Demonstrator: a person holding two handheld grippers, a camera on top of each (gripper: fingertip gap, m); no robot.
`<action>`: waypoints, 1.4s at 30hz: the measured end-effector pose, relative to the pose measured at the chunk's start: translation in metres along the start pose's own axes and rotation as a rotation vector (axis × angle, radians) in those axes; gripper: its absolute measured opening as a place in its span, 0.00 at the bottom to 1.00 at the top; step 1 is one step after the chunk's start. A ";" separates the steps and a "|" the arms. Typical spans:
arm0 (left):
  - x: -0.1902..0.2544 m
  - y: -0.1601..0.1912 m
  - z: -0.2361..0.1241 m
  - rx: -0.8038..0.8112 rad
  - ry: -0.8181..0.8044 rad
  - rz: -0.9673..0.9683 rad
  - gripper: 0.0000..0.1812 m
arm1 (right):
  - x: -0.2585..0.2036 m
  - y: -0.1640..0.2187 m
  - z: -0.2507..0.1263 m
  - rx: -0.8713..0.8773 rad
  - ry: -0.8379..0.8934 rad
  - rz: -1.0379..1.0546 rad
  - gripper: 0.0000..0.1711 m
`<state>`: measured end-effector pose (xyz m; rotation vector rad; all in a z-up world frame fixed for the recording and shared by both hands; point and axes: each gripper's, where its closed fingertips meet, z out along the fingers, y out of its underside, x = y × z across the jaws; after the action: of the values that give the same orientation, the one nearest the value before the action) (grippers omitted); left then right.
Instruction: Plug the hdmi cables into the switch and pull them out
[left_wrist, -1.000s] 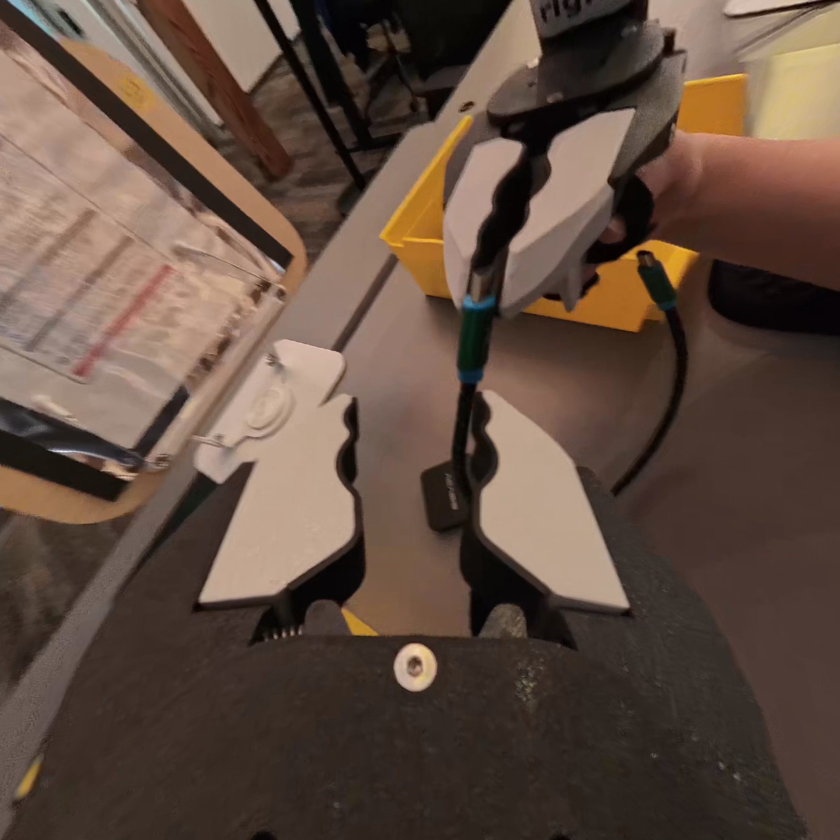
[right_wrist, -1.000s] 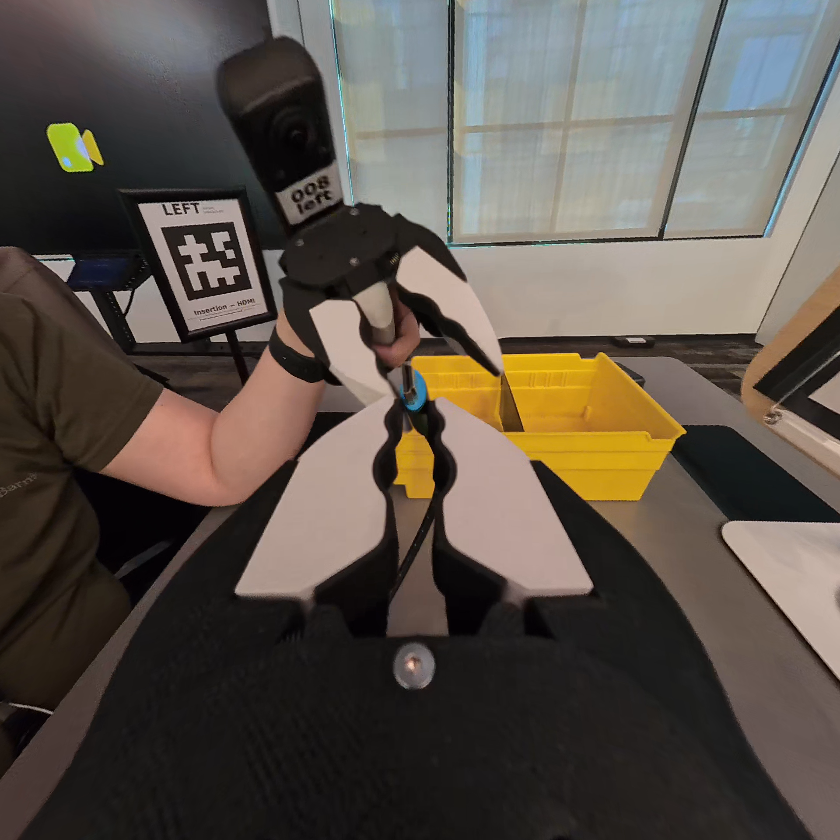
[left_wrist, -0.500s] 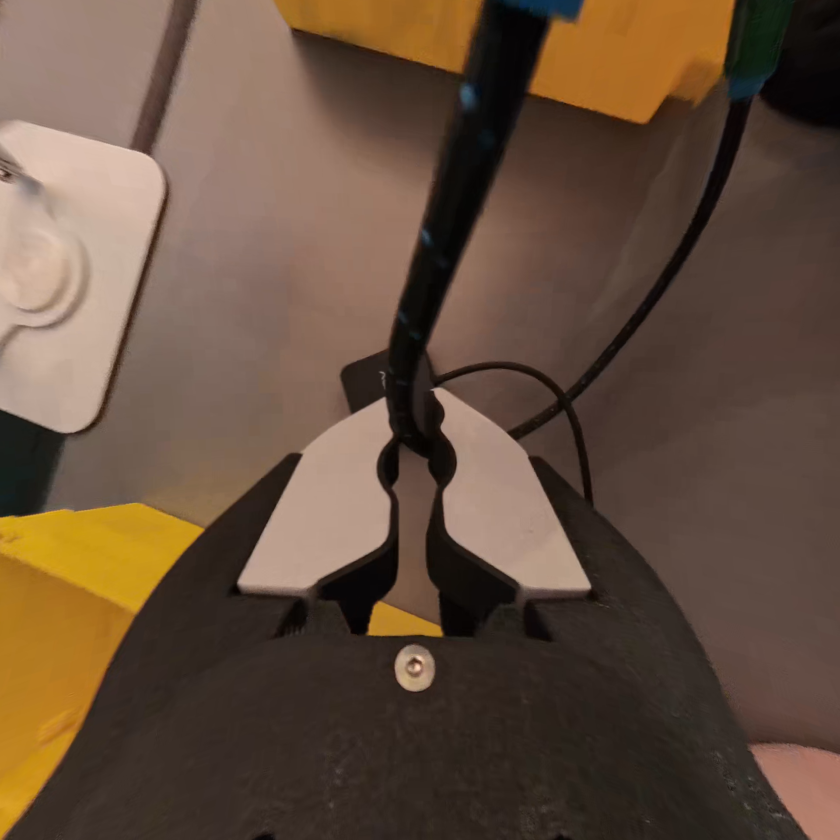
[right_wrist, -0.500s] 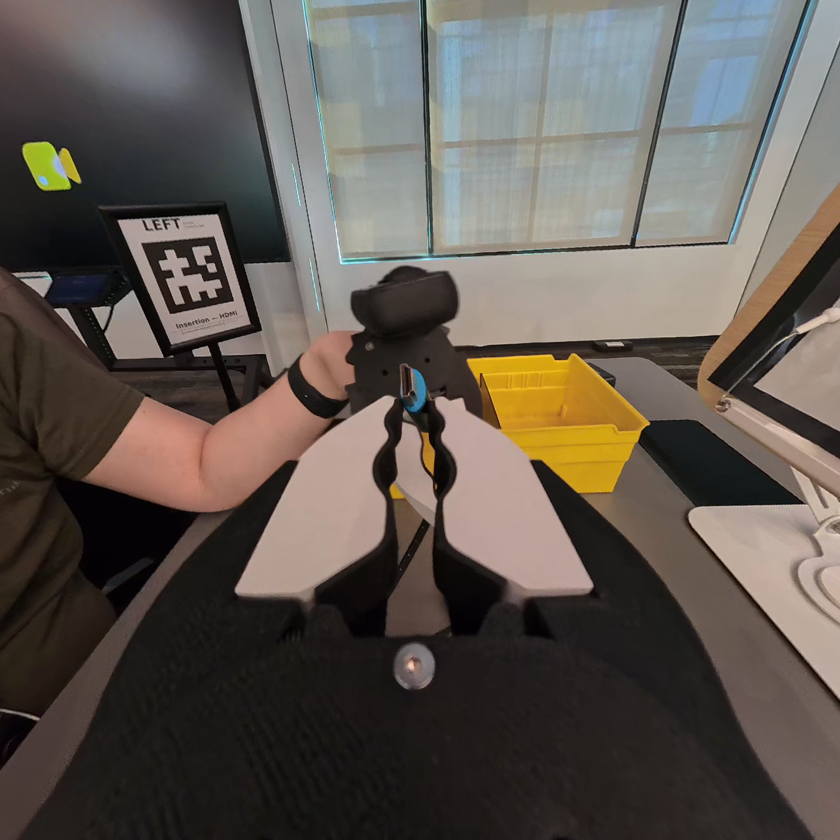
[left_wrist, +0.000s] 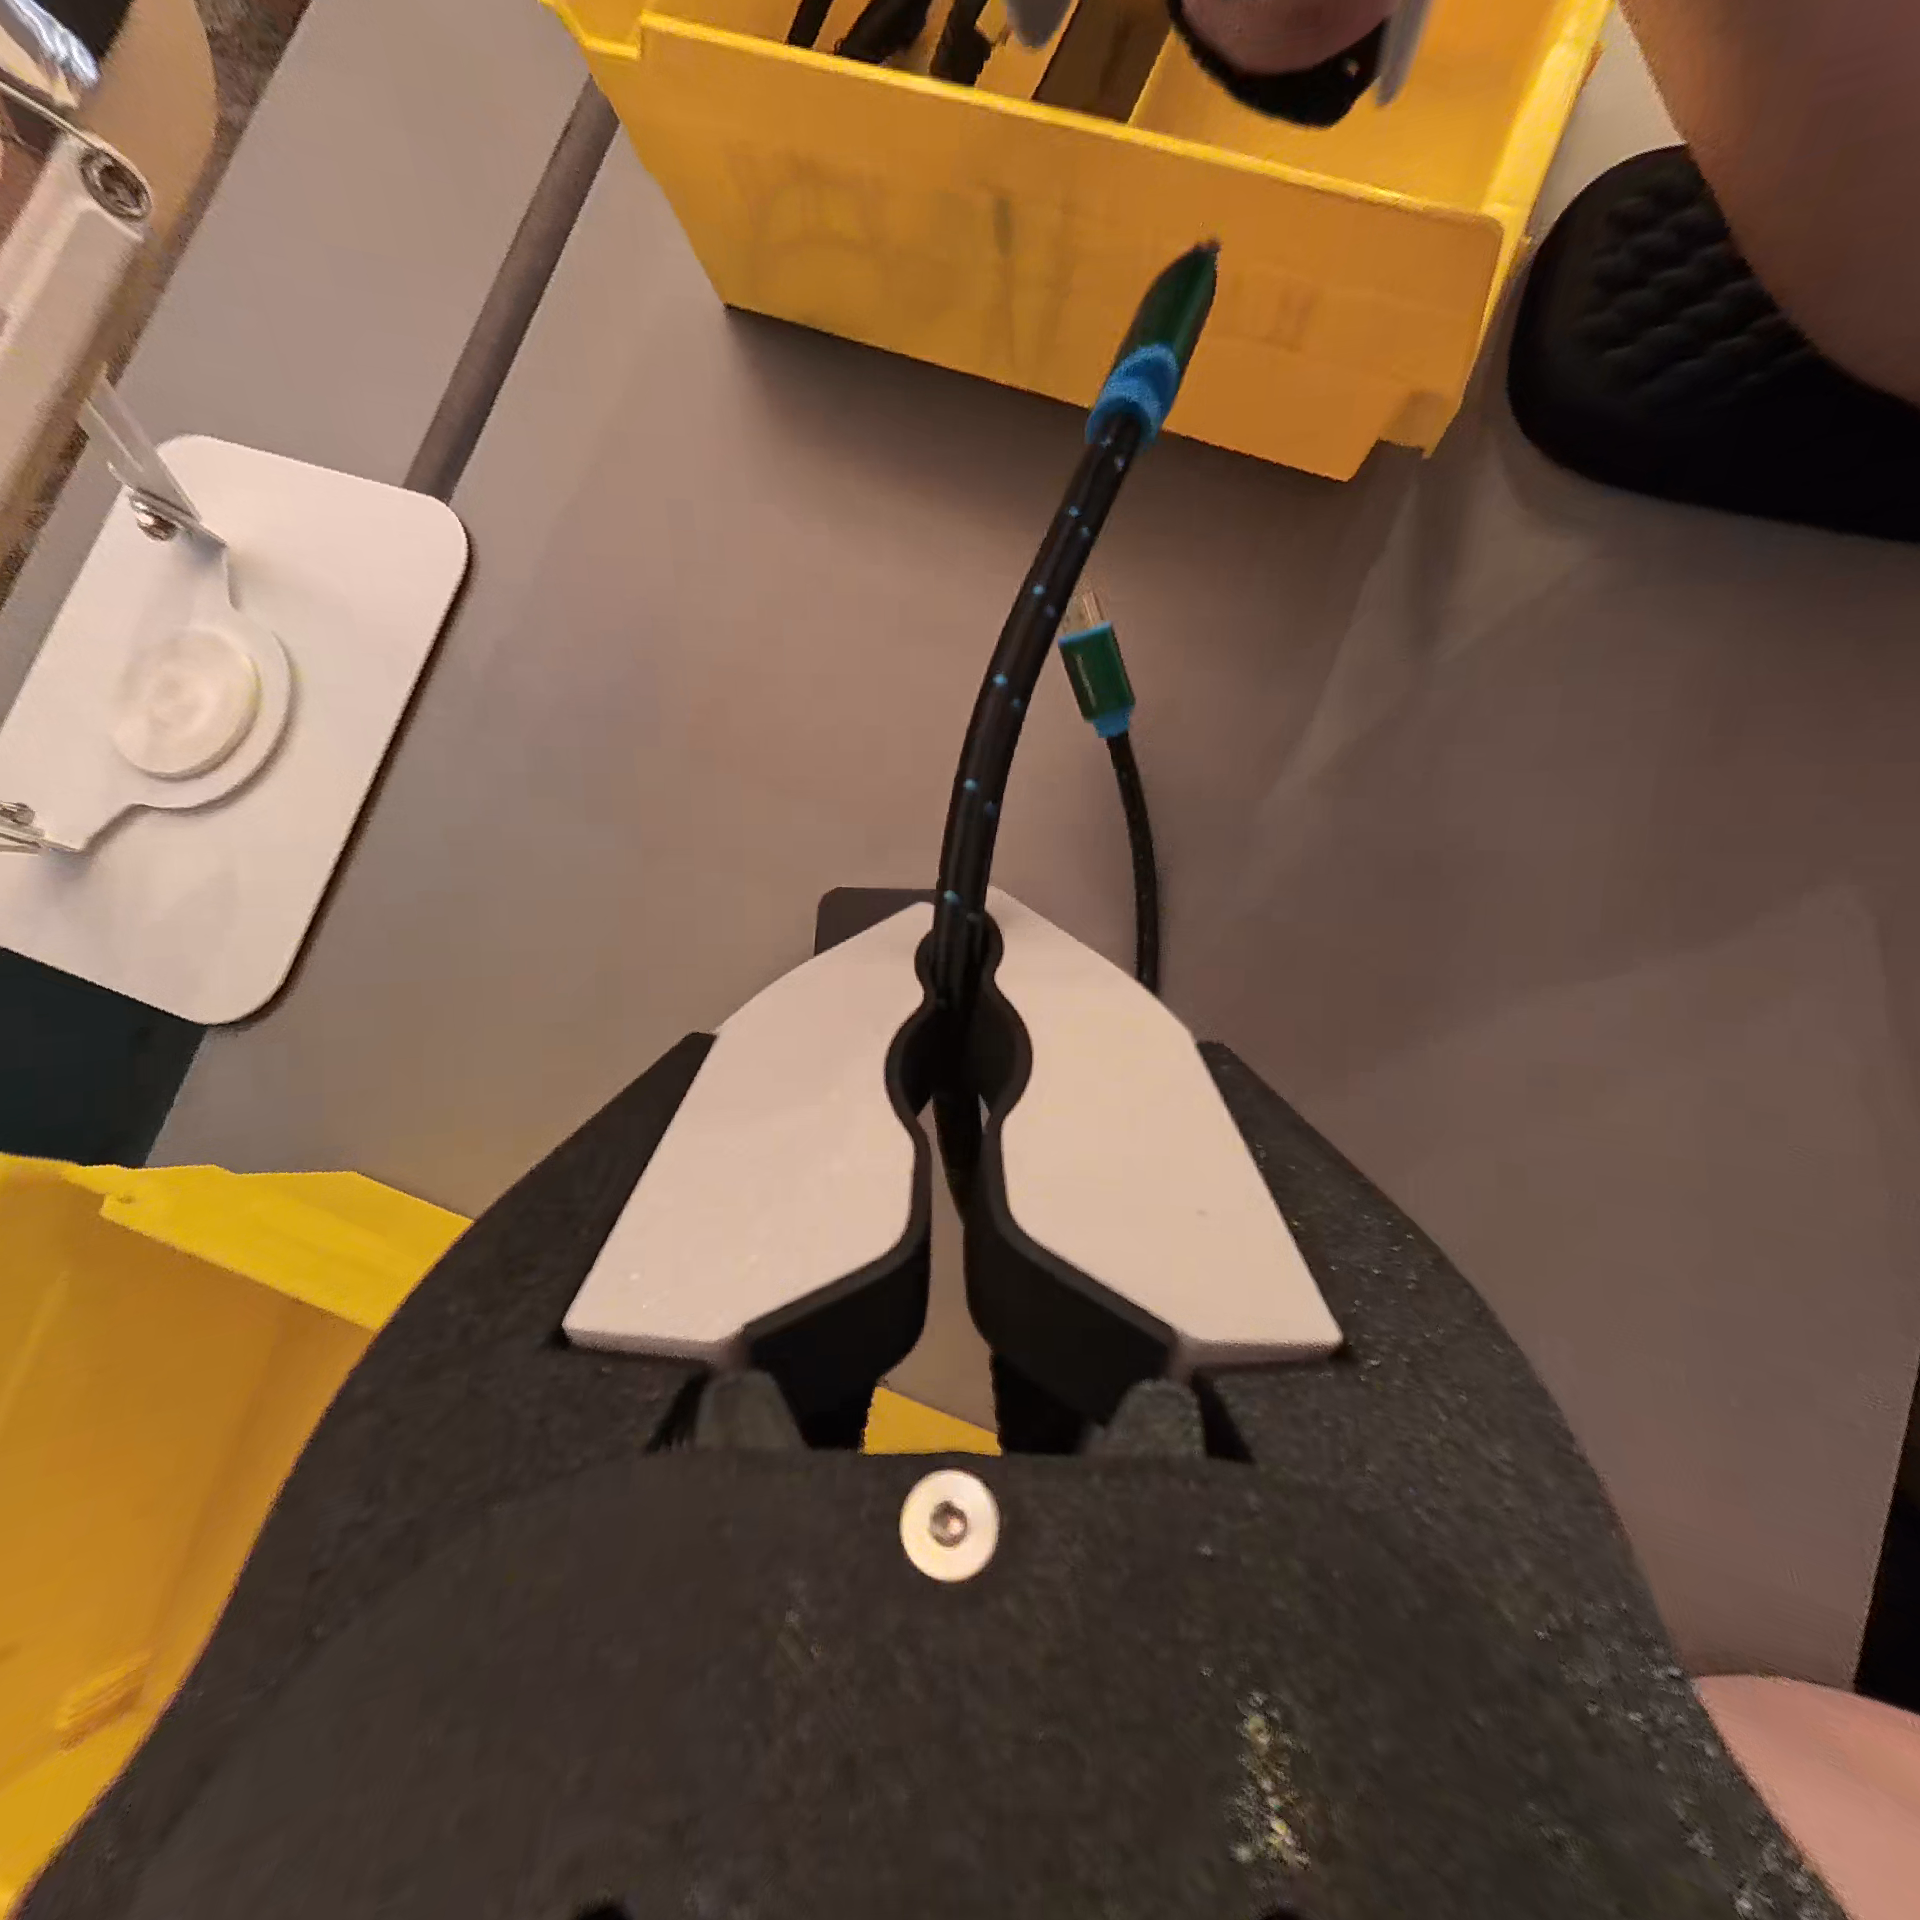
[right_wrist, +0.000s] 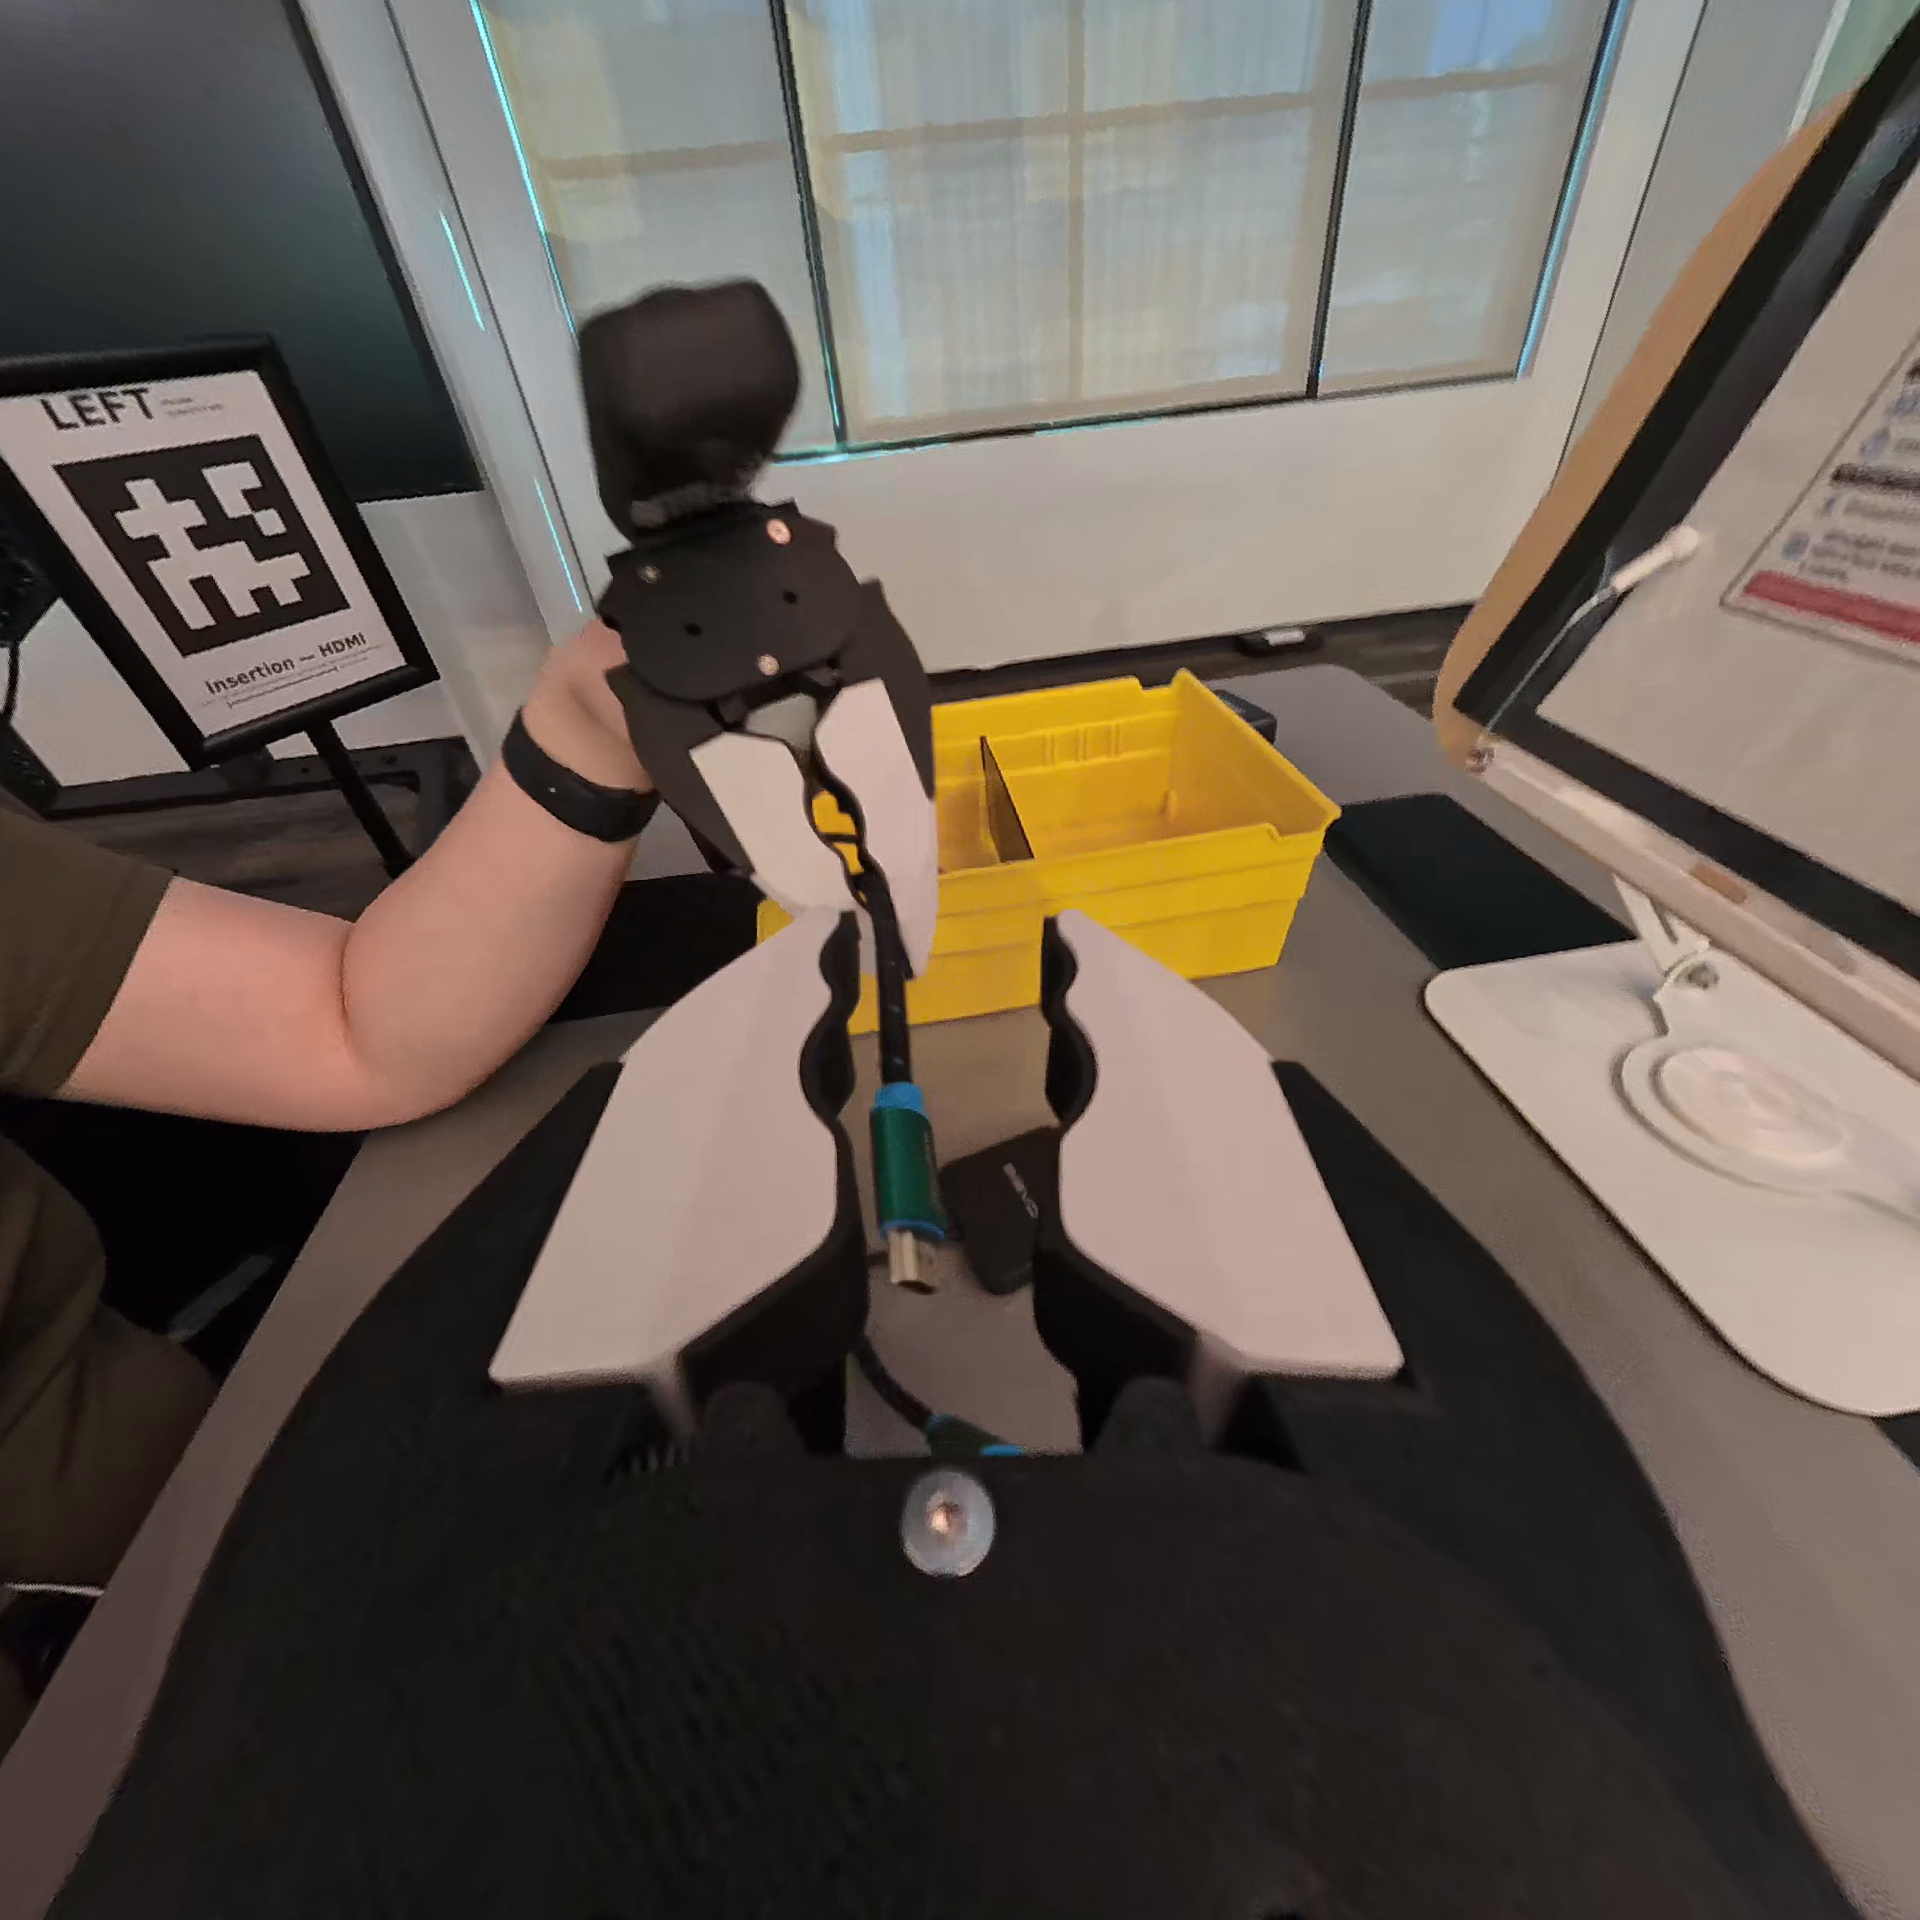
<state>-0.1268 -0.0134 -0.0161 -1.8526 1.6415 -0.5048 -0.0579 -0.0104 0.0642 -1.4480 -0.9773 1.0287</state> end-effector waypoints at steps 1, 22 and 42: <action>-0.001 0.000 -0.003 0.007 -0.004 0.000 0.00 | 0.001 0.005 0.003 -0.024 0.000 0.009 0.21; -0.009 -0.021 -0.069 0.148 -0.254 -0.011 0.00 | -0.104 0.106 0.077 -0.651 -0.182 -0.638 0.09; -0.022 -0.015 -0.072 0.171 -0.257 -0.064 0.00 | -0.051 0.165 0.098 -0.870 0.014 -1.287 0.03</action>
<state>-0.1653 -0.0050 0.0493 -1.7663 1.3324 -0.4019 -0.1603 -0.0482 -0.1023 -1.0284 -2.0556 -0.4178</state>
